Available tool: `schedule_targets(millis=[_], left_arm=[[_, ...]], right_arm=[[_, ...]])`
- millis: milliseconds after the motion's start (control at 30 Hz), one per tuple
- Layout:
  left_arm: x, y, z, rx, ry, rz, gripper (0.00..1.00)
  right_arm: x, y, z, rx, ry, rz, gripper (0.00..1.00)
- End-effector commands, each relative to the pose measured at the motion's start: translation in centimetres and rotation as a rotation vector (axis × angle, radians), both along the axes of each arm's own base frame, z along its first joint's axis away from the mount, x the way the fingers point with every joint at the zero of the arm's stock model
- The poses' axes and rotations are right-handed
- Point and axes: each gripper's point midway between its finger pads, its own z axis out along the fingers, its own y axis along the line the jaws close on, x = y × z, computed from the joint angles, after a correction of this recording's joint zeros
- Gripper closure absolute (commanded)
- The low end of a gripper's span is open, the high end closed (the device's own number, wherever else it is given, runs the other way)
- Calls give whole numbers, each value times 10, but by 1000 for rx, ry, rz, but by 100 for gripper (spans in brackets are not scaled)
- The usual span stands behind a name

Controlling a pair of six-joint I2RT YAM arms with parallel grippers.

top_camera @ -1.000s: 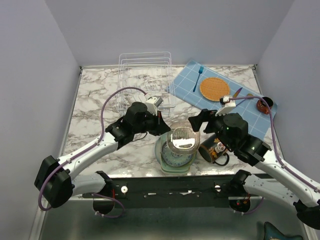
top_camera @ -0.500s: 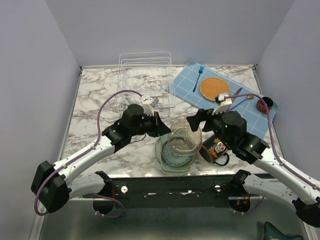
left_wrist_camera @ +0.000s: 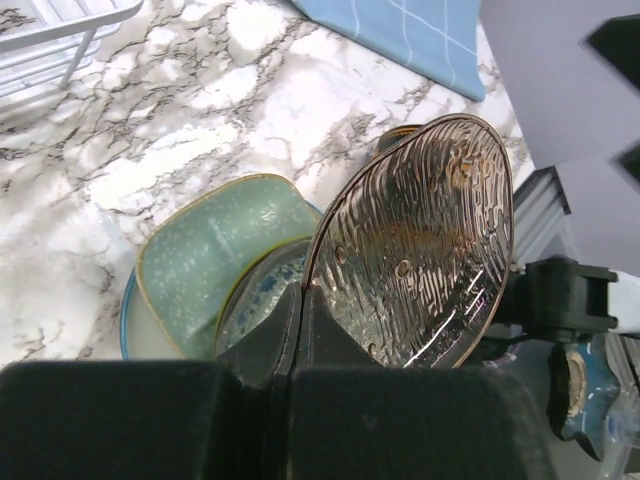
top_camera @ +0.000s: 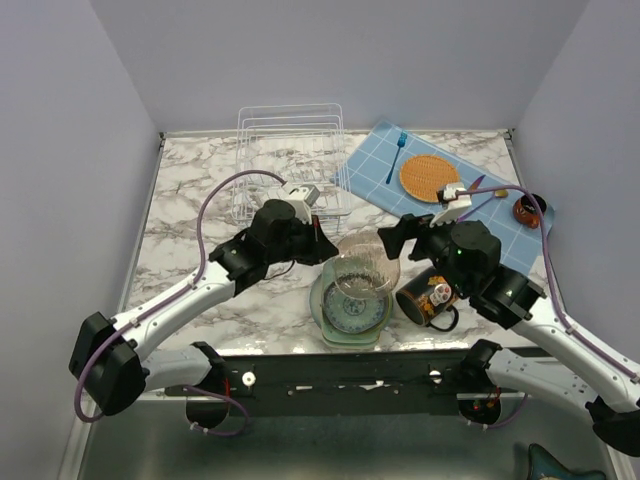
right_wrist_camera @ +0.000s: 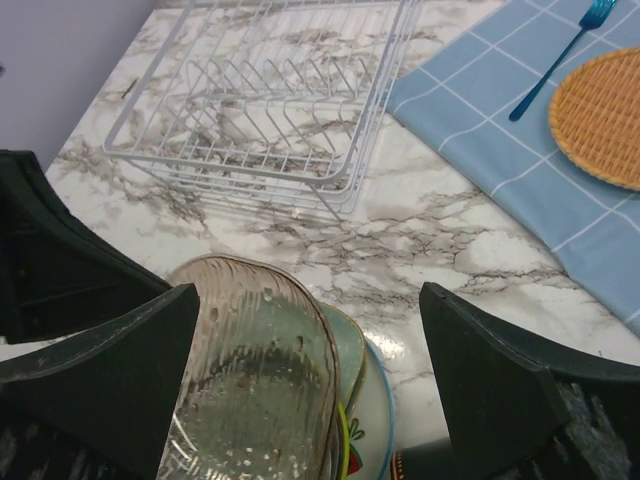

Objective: Load the plates into the dish rack
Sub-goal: Insert the plate into the dish rack.

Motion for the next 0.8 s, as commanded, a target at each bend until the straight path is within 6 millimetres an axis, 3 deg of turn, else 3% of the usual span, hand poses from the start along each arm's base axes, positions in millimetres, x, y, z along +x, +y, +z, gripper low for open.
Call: schedule_targets(millis=[0,133,267,367,400,467,500,567,600,667,700,767], left_arm=[[15,0,-21,100,-6,21,100],[28,3,-27,168,-25,47,100],[53,21,-1,272,-112,130,100],[79,50,16,363,-172,266,100],[91,58,35,373,-218,308,100],[102,73,47,410,-243,364,100],[113,83,65,416,-276,404,100],[125,103,72,476,-289,474,100],[134,116,87,485,-308,522,100],[143,137,88,575,-313,583,100],[148,144,100,589,-330,608,100],[154,169,99,724,-328,670,100]], right_arm=[[0,-16,52,24,-87,-53,0],[-1,-33,77,42,-129,-119,0],[-1,-52,80,29,-153,-198,0],[-3,-59,76,17,-154,-216,0],[-3,-59,71,11,-148,-218,0],[-3,-60,67,5,-142,-220,0],[-3,-60,63,4,-132,-223,0],[-3,-59,58,2,-117,-223,0],[-3,-59,55,5,-108,-224,0],[-3,-57,48,3,-93,-217,0],[-4,-55,45,4,-85,-213,0],[-3,-52,37,-5,-67,-205,0]])
